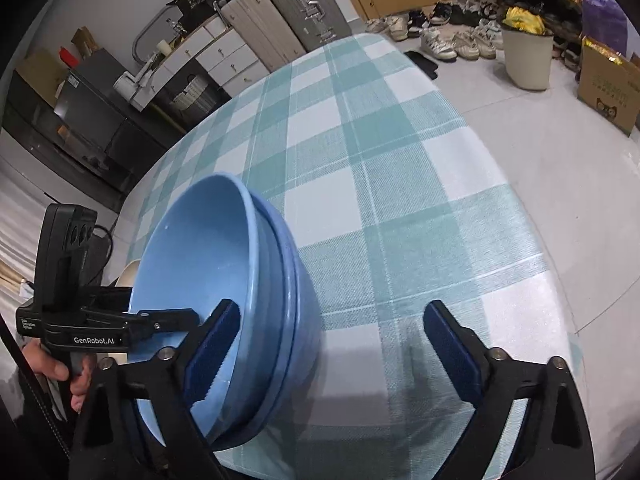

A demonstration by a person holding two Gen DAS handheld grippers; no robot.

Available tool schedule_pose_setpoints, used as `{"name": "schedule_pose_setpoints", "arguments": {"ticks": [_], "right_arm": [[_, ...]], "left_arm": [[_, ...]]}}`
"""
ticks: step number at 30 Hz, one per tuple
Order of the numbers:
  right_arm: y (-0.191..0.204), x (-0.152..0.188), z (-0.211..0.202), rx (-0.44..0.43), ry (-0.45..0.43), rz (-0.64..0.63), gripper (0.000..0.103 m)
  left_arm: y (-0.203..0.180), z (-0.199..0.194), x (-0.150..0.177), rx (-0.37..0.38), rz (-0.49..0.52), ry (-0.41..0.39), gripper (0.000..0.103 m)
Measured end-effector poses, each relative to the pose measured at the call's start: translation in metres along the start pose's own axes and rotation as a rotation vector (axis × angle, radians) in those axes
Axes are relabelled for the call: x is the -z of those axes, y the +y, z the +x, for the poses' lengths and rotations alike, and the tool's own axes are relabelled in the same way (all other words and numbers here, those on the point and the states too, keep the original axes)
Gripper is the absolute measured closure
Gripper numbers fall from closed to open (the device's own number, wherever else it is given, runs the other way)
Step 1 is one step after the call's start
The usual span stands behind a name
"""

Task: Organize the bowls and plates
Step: 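Grasp the stacked blue bowls' rim with the right tool while the left tool grips it, then lift and carry the stacked blue bowls over the cream plates with both tools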

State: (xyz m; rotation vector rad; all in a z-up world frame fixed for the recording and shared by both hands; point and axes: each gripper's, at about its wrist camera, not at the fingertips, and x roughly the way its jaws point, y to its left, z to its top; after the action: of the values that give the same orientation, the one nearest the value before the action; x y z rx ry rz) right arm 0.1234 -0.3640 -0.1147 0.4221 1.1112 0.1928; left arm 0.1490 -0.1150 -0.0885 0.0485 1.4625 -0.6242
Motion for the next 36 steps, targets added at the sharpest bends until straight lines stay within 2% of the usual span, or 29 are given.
{"name": "schedule_pose_setpoints", "arguments": {"ticks": [3, 10, 12, 16, 19, 23, 26, 29, 36], "right_arm": [[0.002, 0.001, 0.003, -0.002, 0.019, 0.001, 0.025], [0.005, 0.002, 0.003, -0.028, 0.043, 0.022, 0.048], [0.003, 0.003, 0.004, -0.034, 0.054, 0.041, 0.049], [0.002, 0.005, 0.008, -0.037, 0.068, 0.061, 0.051], [0.001, 0.005, 0.010, -0.044, 0.087, 0.080, 0.056], [0.007, 0.005, 0.011, -0.011, 0.103, 0.051, 0.061], [0.010, 0.003, 0.016, 0.005, 0.133, 0.027, 0.066], [0.015, 0.000, 0.018, 0.035, 0.149, -0.005, 0.070], [0.028, -0.004, 0.027, 0.093, 0.185, -0.074, 0.084]], "left_arm": [[0.000, 0.000, -0.003, 0.041, -0.001, 0.019, 0.074], [-0.002, -0.001, -0.005, 0.069, 0.020, 0.037, 0.078], [-0.003, -0.004, -0.004, 0.058, 0.033, 0.030, 0.079], [0.001, -0.002, -0.004, 0.082, 0.017, 0.038, 0.079], [0.002, 0.001, -0.004, 0.094, 0.004, 0.047, 0.079], [0.002, 0.003, -0.003, 0.097, -0.010, 0.040, 0.079], [0.003, 0.002, -0.001, 0.128, -0.022, 0.037, 0.079], [0.002, 0.001, 0.001, 0.118, -0.017, 0.028, 0.079], [0.006, 0.000, 0.006, 0.136, -0.035, 0.012, 0.077]]}}
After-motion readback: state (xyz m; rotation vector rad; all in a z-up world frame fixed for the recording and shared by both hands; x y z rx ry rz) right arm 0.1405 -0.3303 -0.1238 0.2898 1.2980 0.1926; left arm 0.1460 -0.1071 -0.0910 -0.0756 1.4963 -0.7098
